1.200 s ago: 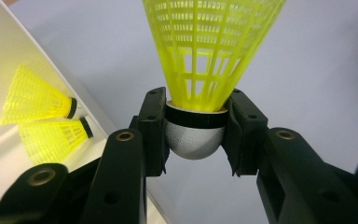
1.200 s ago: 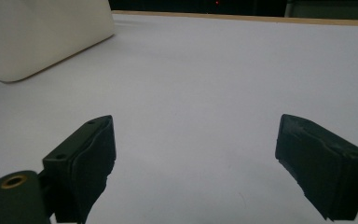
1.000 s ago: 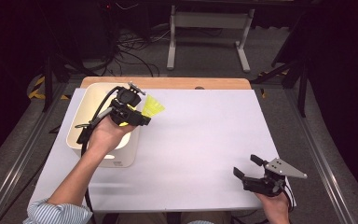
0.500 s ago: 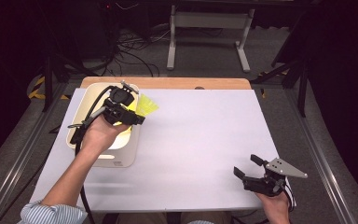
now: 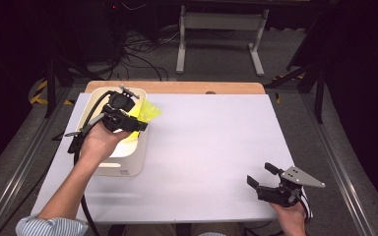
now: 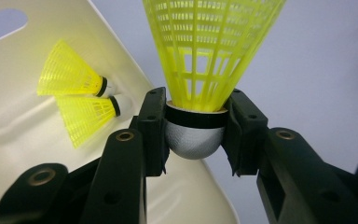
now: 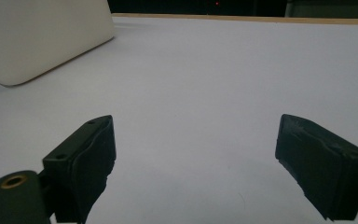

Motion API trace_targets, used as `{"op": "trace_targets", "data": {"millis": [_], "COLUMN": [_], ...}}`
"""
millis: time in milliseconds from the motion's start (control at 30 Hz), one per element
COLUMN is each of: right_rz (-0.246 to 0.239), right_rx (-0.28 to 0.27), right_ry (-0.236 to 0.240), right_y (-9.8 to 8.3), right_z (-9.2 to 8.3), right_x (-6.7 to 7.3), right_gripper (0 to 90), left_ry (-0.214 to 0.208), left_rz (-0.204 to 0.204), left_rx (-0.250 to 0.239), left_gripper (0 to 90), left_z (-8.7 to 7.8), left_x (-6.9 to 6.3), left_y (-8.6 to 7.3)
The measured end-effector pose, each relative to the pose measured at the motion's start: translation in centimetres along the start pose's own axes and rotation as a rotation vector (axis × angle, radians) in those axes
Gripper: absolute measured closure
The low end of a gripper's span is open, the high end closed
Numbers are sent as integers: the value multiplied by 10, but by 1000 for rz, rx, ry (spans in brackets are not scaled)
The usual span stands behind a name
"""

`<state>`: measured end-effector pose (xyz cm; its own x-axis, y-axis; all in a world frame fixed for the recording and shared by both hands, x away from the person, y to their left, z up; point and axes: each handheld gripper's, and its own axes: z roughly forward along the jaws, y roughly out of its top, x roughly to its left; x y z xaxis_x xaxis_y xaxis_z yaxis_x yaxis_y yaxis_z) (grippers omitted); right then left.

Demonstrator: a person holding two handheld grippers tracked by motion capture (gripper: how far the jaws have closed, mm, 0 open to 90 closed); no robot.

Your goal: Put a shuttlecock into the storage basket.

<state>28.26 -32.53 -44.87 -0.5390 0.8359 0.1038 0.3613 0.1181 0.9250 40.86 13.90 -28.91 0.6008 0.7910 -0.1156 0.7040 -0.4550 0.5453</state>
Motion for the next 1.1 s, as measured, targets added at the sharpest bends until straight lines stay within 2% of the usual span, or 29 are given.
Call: {"op": "trace_targets", "data": {"millis": [533,733,1033,1100], "right_rz": [-3,-5,-6,-10], "right_rx": [0,4,6,8], "right_ry": [-1,-3,-5,-8], "right_y": [0,0,0,0], "right_z": [0,0,1,1], "right_x": [0,0,0,0], "right_gripper": [127,128,129,130], "left_ry": [7,5,18,26], "left_rz": [-17,-39,-59,-74], "left_rx": [-1,-4,-2,-1], "left_gripper": [642,642,642,642], "left_z": [-4,-6,-7,-6], "left_x": [8,14,21,25], "left_y": [-7,-11,-16,-17]}}
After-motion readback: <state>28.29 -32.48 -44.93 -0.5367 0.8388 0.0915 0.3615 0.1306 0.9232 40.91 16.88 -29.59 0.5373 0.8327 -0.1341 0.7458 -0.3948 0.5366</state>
